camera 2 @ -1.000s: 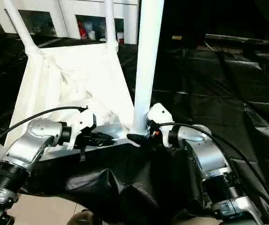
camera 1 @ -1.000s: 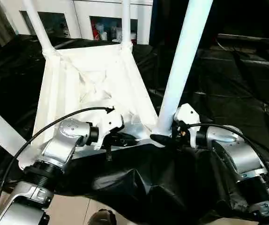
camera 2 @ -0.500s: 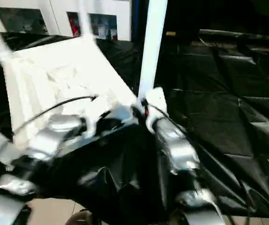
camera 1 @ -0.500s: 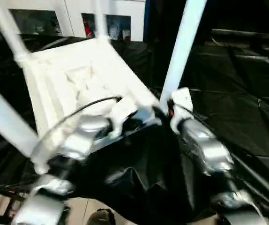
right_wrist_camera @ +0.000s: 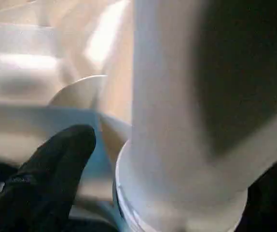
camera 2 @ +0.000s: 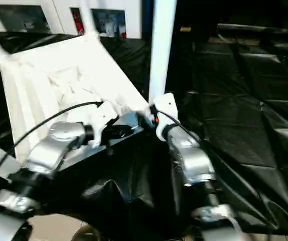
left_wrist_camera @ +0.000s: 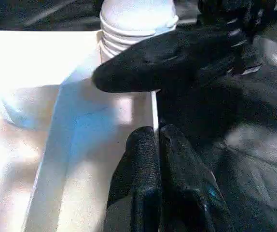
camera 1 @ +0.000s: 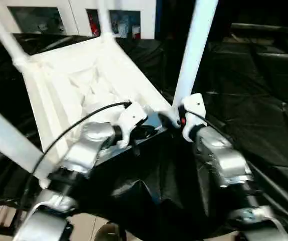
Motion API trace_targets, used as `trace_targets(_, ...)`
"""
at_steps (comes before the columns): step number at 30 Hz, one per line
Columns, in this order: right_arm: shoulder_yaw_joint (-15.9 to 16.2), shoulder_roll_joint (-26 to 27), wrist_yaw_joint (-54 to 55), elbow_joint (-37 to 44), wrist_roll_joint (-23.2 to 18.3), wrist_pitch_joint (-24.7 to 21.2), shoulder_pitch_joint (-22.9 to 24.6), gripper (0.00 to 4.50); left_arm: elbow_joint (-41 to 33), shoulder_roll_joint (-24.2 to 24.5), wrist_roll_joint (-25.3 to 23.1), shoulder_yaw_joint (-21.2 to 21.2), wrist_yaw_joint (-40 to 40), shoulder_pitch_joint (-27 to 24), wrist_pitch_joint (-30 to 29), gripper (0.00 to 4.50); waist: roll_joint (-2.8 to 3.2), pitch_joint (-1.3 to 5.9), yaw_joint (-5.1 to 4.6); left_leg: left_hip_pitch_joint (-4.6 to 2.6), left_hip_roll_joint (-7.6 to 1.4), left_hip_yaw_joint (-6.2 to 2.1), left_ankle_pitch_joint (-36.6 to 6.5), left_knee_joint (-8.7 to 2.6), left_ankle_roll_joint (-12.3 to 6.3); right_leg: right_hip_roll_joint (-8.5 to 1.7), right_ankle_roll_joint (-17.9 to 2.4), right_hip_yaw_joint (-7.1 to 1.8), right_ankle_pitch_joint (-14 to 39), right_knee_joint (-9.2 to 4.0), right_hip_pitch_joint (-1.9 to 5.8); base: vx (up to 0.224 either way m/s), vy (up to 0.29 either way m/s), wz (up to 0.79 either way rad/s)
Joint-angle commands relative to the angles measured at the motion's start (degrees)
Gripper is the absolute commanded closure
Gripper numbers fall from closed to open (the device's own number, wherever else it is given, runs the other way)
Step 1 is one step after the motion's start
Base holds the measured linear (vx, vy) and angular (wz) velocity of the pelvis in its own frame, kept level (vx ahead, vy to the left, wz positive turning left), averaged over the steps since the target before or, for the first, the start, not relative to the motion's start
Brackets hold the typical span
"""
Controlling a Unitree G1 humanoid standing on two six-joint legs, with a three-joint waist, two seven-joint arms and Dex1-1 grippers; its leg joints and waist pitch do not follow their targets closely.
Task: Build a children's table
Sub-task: Rotate leg to tighten
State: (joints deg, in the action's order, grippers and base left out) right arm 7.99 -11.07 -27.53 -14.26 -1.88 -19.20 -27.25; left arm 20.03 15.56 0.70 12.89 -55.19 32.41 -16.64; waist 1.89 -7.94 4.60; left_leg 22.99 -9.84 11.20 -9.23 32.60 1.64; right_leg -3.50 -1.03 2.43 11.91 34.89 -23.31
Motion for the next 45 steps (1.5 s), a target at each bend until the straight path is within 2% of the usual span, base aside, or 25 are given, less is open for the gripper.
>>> trace_targets(1,3.8,-3.4,-8.9,3.3,-0.6,-1.0,1.6,0.14,-2.6,0.6,2.7,2.0,-6.2,-0.8,3.0,4.50,-0.45,3.24,-0.15,-1.55,-3.64,-1.79,-6.9,-3.72,-4.70,-5.12,-12.6,-3.02,-0.8,-3.52,2.61,0.000,0.000,0.00)
trace_targets(2,4.2,-4.7,-11.2,4.3,-1.0,-0.9,2.0,0.14,-2.9,1.2,3.0,2.0,-7.2,-0.9,3.1,4.50,-0.69,3.27,-0.17,-1.54,-3.57,-1.66,-7.0,-3.64,-5.06,-5.01,-12.6,-3.03,-1.1,-3.52,2.64,0.000,0.000,0.00)
trace_targets(4,5.1,-8.9,-18.1,7.9,-3.1,-0.9,3.3,0.14,-3.7,3.0,4.4,1.9,-11.0,-1.4,3.7,4.50,-0.69,3.13,0.28,-1.64,-3.80,-1.69,-6.7,-3.63,-5.69,-5.18,-13.1,-3.04,-0.5,-3.46,2.54,0.000,0.000,0.00)
trace_targets(8,6.2,-13.8,-26.1,11.3,-6.7,-2.8,4.3,0.14,-4.8,5.7,6.3,2.2,-15.8,-1.7,3.0,4.50,-0.68,2.93,0.46,-1.68,-3.97,-1.63,-6.8,-3.67,-6.11,-5.20,-14.4,-3.00,1.2,-3.42,2.48,0.000,0.000,0.00)
trace_targets(9,6.3,-14.3,-26.9,11.6,-7.0,-3.0,4.3,0.14,-5.0,6.1,6.4,2.3,-16.3,-1.8,2.9,4.50,-0.65,2.93,0.51,-1.70,-4.00,-1.62,-6.8,-3.65,-6.07,-5.21,-14.6,-3.00,1.2,-3.40,2.42,0.000,0.000,0.00)
trace_targets(10,6.5,-14.6,-27.8,11.7,-7.3,-3.2,4.2,0.14,-5.3,6.6,6.6,2.4,-17.2,-1.9,2.8,4.50,-1.00,2.97,0.38,-1.73,-4.07,-1.57,-6.9,-3.65,-6.06,-5.25,-15.0,-3.03,1.3,-3.43,2.44,0.000,0.000,0.00)
trace_targets(12,6.7,-14.9,-28.8,11.6,-7.5,-3.5,4.1,0.14,-5.7,7.3,7.1,2.5,-18.6,-2.1,2.8,4.50,-0.82,3.01,0.41,-1.70,-4.01,-1.57,-6.6,-3.59,-6.00,-5.36,-15.4,-3.03,1.4,-3.34,2.47,0.000,0.000,0.00)
trace_targets(20,7.4,-13.6,-27.9,10.2,-6.7,-3.5,3.2,0.86,-6.1,8.0,7.3,2.2,-18.8,-2.2,2.7,4.50,-1.03,3.38,0.43,-1.67,-3.88,-1.46,-4.0,-3.22,-6.69,-5.30,-16.6,-2.98,-2.2,-2.83,2.59,0.000,0.000,0.00)
trace_targets(23,5.2,-9.8,-20.9,7.8,-6.0,-4.9,2.6,1.09,-4.4,6.0,5.5,1.0,-12.5,-1.0,1.2,4.50,-1.05,3.41,0.30,-1.57,-3.82,-1.46,-4.2,-3.19,-6.38,-5.30,-16.7,-2.99,-1.5,-2.84,2.58,0.000,0.000,0.00)
trace_targets(25,4.7,-9.1,-19.5,7.2,-5.7,-5.3,2.5,1.23,-3.9,5.6,5.2,0.7,-11.4,-0.7,1.0,4.50,-1.02,3.32,0.19,-1.66,-3.82,-1.53,-5.2,-3.30,-5.64,-5.32,-16.6,-3.00,0.6,-3.08,2.48,0.000,0.000,0.00)
trace_targets(29,0.2,-1.6,-5.2,2.4,-4.3,-8.0,1.2,1.48,-2.4,1.2,5.3,-1.3,-4.2,1.0,-1.3,4.50,-1.11,3.49,-0.25,-1.71,-3.58,-1.50,-5.4,-3.39,-4.13,-5.28,-16.1,-3.06,2.7,-3.20,2.51,0.000,0.000,0.00)
trace_targets(32,-2.7,5.2,7.2,-2.5,-2.8,-9.1,0.3,1.68,-0.5,-2.9,3.9,-1.3,2.6,2.4,-2.3,4.50,-1.10,3.70,-0.83,-1.60,-3.40,-1.47,-3.9,-3.26,-3.79,-5.28,-15.9,-3.12,0.6,-3.01,2.68,0.000,0.000,0.00)
trace_targets(34,-2.8,6.0,8.7,-3.2,-2.3,-8.8,0.2,1.74,-0.2,-3.6,3.5,-1.3,3.8,2.5,-2.3,4.50,-1.04,3.68,-0.97,-1.57,-3.42,-1.45,-3.5,-3.25,-3.79,-5.19,-15.8,-3.11,-0.2,-2.99,2.58,0.000,0.000,0.00)
trace_targets(37,-1.9,8.6,11.0,-4.4,-1.4,-7.4,0.1,1.74,0.6,-6.0,3.2,-1.3,6.5,3.0,-2.6,4.50,-1.07,3.79,-0.86,-1.50,-3.23,-1.43,-3.0,-3.14,-4.63,-5.20,-15.2,-3.12,-1.7,-2.96,2.92,0.000,0.000,0.00)
trace_targets(38,-1.2,9.7,10.1,-4.5,-1.8,-7.1,0.1,1.22,0.5,-7.0,3.5,-1.0,6.5,3.0,-2.7,4.50,-1.02,3.63,-0.93,-1.41,-3.25,-1.44,-3.2,-3.20,-4.93,-5.17,-15.0,-3.08,-1.7,-3.00,2.79,0.000,0.000,0.00)
trace_targets(40,0.1,10.4,8.7,-4.3,-1.6,-6.6,0.1,1.22,0.3,-7.7,3.4,-0.3,6.4,2.9,-2.4,4.50,-0.97,3.63,-0.93,-1.46,-3.30,-1.47,-4.2,-3.24,-4.90,-5.16,-14.6,-3.06,-0.3,-3.15,2.77,0.000,0.000,0.00)
trace_targets(42,0.9,9.7,7.0,-3.3,-1.3,-6.2,0.1,0.91,-0.1,-7.3,3.2,0.1,5.6,2.7,-2.2,4.50,-0.95,3.60,-0.94,-1.56,-3.36,-1.50,-4.7,-3.31,-4.69,-5.12,-14.4,-3.07,0.5,-3.20,2.75,0.000,0.000,0.00)
trace_targets(45,1.7,8.5,5.3,-2.7,-1.0,-5.7,0.0,0.70,-0.4,-6.5,3.2,0.4,4.5,2.4,-2.2,4.50,-0.96,3.70,-0.94,-1.50,-3.30,-1.49,-3.8,-3.19,-5.11,-5.09,-14.5,-3.08,-1.3,-3.01,2.85,0.000,0.000,0.00)
